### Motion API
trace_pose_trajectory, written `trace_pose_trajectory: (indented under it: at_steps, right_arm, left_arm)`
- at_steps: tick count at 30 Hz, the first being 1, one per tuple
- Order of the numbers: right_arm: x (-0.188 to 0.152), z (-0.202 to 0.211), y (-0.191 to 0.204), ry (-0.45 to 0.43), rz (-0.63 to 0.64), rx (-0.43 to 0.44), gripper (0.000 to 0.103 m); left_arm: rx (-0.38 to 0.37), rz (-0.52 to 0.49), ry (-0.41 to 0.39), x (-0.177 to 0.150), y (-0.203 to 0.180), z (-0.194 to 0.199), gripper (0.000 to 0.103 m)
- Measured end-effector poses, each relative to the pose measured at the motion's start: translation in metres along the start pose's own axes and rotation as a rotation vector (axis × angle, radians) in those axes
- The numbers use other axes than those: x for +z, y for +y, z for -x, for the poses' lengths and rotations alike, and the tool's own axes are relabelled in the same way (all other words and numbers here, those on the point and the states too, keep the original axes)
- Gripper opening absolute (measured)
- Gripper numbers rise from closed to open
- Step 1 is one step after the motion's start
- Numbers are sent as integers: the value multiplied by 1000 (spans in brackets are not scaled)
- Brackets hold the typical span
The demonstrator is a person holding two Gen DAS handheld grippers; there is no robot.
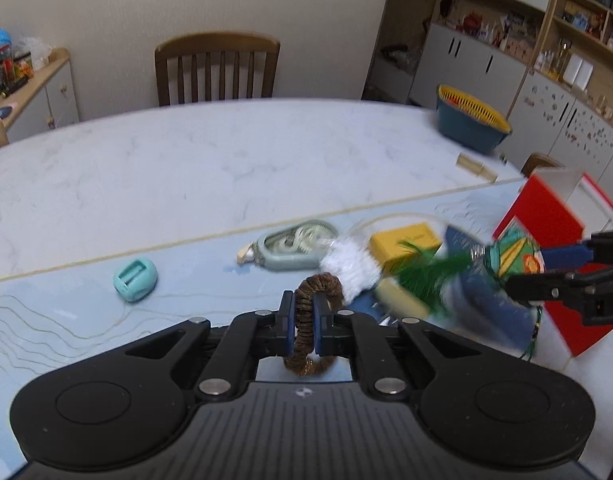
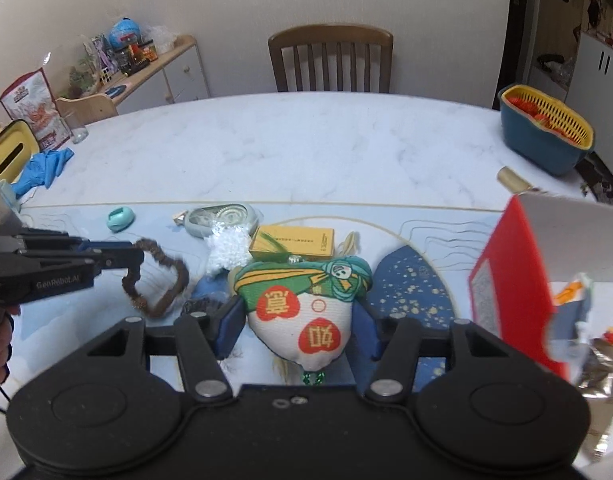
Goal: Organize objects
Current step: 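Carry the hair tie and sachet into the red box and open both tools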
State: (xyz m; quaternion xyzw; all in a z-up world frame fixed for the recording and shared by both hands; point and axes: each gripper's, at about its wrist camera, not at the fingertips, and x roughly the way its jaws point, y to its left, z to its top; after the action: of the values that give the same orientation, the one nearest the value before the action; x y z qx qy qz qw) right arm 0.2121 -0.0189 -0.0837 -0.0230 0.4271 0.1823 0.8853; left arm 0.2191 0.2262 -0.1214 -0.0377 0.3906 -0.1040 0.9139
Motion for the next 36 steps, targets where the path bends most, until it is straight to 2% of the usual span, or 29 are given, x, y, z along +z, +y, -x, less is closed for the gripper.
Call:
trace_pose_trajectory:
  at_steps: [8,17,27,36]
  right_arm:
    - [0,52,-14,-37,-2,17,55]
    - [4,106,-48,-95,6,14,55]
    - [15,152,-108,-164,34,-53,56]
    - [14,158,-171,-144,22,-103,56]
  left_arm:
    - [-69,41,-35,15,-24,40,9]
    - [-155,2,-46,33,-78,64,9]
    - [-230,-82,-51,57,-159,59,9]
    - [-279,-152,-40,72,-240,35,9]
